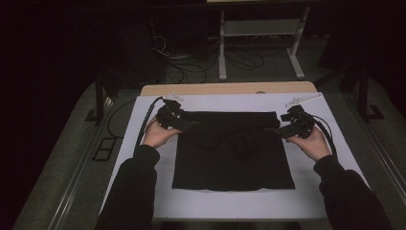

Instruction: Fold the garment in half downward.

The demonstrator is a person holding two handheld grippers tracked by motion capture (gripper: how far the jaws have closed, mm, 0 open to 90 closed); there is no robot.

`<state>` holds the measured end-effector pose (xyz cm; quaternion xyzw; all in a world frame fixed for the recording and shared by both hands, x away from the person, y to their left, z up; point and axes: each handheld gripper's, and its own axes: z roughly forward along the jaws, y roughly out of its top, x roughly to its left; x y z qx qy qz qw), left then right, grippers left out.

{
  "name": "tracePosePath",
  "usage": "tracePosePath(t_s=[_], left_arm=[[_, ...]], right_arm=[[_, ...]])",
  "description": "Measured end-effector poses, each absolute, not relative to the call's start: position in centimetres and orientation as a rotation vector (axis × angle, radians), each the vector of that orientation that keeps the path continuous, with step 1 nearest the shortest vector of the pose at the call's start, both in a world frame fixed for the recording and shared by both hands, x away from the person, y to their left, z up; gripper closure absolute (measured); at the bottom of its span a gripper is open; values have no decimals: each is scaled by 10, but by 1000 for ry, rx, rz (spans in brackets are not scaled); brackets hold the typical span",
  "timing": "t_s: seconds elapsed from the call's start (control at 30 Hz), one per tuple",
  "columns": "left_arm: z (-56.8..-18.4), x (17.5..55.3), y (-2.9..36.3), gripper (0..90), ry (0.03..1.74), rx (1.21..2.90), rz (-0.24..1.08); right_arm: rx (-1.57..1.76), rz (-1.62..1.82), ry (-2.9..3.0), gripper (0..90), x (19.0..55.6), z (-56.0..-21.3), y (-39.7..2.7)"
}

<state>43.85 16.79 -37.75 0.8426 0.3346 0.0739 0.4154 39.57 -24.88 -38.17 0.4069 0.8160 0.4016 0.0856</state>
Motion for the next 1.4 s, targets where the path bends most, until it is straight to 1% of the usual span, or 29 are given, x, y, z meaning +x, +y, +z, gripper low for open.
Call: tracePosePath(t_s=[0.53,0.97,1.07,1.13,1.23,1.4], left_arm=[[-390,435,142,0,798,2131,131],[-403,436,131,0,791,2135,91],[-406,437,127,0,792,2135,82],[-409,436,125,0,796,2132,74],[-412,437,121,0,794,2133,63],[-417,437,117,0,788,2150,51]], right_arm=[[1137,1218,2509,0,381,-391,-231],[1086,1220,2571,4,375,-396,-216],[1064,1236,2587,48,372,-397,-214],[1050,1244,2591,54,371,-397,-212],[1034,1262,2600,91,369,-396,-209],[1015,1274,2619,127,368,-398,-205]])
